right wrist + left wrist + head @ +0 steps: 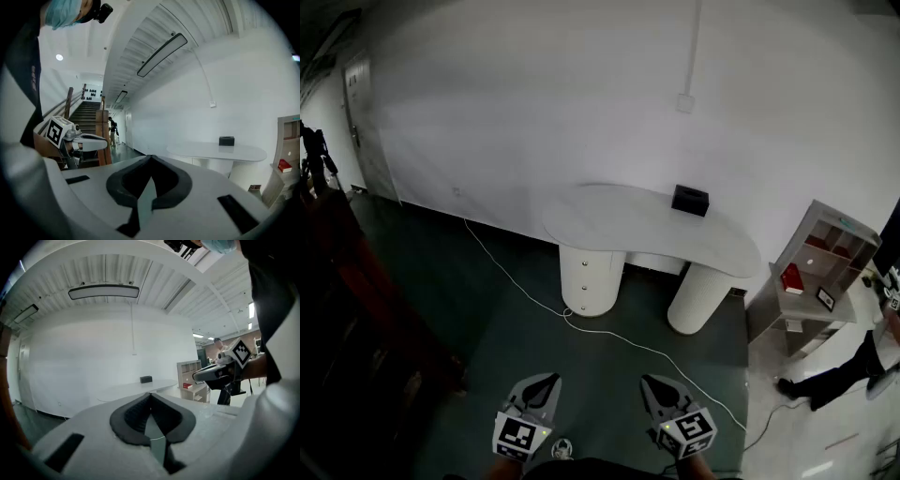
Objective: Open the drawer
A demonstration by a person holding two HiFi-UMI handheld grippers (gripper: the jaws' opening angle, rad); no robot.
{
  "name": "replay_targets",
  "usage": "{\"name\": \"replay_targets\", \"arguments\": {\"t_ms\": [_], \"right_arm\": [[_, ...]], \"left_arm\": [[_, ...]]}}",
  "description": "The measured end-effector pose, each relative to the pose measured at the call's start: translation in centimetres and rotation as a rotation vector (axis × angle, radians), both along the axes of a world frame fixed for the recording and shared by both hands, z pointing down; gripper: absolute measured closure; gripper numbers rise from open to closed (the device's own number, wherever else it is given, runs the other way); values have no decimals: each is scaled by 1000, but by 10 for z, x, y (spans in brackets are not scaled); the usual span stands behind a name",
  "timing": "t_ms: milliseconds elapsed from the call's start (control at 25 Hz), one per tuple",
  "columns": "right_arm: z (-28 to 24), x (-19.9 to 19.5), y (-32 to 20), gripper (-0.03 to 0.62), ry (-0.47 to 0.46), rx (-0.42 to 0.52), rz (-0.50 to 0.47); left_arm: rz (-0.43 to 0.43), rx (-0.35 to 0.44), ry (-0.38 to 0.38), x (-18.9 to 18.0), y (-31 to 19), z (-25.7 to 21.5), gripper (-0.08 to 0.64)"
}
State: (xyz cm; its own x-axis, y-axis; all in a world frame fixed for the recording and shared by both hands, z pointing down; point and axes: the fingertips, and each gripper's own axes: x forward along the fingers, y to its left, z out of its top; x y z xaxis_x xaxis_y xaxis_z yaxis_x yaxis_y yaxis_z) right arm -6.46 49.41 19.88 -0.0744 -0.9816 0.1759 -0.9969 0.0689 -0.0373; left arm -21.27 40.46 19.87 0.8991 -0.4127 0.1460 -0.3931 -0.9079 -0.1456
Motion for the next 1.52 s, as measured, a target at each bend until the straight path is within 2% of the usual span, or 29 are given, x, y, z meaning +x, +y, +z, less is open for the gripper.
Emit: {"name": "replay_targets", "arguments": {"t_ms": [320, 480, 560, 720, 880, 960, 1000, 1080, 1120, 1280, 1520], "right_arm": [[-1, 4, -17, 588, 1, -5, 27], [-6, 4, -31, 588, 2, 0, 35], [-8, 2, -39, 588, 0, 4, 46], [-7, 9, -55, 586, -33, 33, 123], [-5, 15, -70, 584, -46, 55, 203], [-1, 17, -79, 464, -54, 52, 222], [0, 19, -82, 445, -54, 45, 234], [2, 21, -87, 439, -59, 36, 257], [3, 20, -89, 422, -67, 34, 265], [9, 28, -99, 371, -87, 22, 287], [28, 68, -126, 351, -120, -10, 256]], "left_arm": [[-15, -57, -5, -4, -18, 3, 541], [-4, -11, 11, -6, -38, 3, 541], [0, -12, 10, -9, -47, 3, 542], [23, -50, 4, -11, -61, 2, 541], [54, -33, -4, -10, -78, 7, 535], [66, -32, 5, -8, -88, 8, 521], [74, -32, 11, -7, -92, 9, 474], [78, -64, 1, -7, -98, 11, 374], [73, -84, -7, -9, -102, 13, 354], [39, -95, 4, -9, -128, 29, 314], [28, -122, -17, 29, -141, 45, 301]]}}
